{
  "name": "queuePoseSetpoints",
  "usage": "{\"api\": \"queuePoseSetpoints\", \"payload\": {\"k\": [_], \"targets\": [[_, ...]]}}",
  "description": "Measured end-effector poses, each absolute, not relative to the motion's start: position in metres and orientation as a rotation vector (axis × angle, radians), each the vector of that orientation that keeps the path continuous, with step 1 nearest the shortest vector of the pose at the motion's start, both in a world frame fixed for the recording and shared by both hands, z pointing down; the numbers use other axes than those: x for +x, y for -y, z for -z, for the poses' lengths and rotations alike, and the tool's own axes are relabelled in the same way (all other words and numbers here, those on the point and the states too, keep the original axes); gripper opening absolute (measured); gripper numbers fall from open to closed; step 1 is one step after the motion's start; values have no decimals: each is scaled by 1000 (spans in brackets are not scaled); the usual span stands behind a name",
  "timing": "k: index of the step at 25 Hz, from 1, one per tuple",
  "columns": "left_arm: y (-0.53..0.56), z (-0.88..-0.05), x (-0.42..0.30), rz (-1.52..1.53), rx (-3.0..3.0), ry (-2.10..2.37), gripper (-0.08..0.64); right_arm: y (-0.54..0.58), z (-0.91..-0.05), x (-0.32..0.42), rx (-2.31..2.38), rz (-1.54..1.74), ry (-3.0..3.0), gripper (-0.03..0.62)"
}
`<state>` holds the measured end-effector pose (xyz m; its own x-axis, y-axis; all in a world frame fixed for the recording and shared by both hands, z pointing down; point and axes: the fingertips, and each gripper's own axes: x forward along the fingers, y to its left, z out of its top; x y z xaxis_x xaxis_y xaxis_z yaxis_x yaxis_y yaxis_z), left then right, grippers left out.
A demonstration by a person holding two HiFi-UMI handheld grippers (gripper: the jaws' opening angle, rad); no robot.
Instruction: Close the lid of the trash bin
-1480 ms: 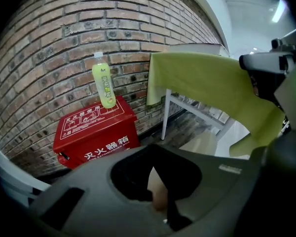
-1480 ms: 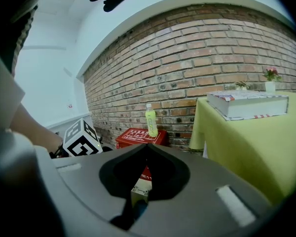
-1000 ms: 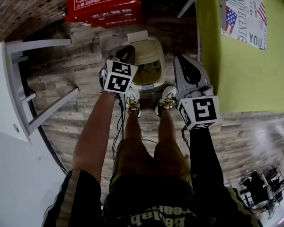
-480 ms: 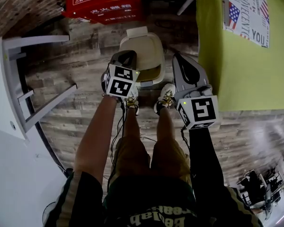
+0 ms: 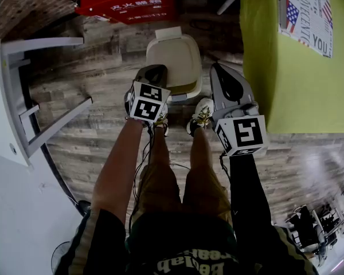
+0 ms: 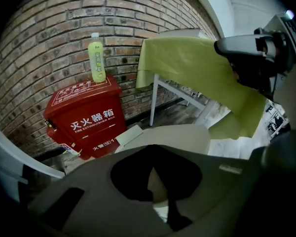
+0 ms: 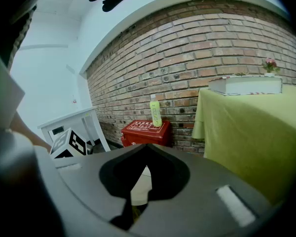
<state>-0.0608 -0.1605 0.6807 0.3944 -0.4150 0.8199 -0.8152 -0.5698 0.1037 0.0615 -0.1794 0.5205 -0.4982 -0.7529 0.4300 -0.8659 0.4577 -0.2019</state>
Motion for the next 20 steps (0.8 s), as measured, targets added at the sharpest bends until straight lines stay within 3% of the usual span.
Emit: {"api": "queuePoseSetpoints", "payload": {"k": [20], "targets": [[118,-725,-57,-1134,2113,936,8,163,-543,49,1337,-620,2423,14]]}}
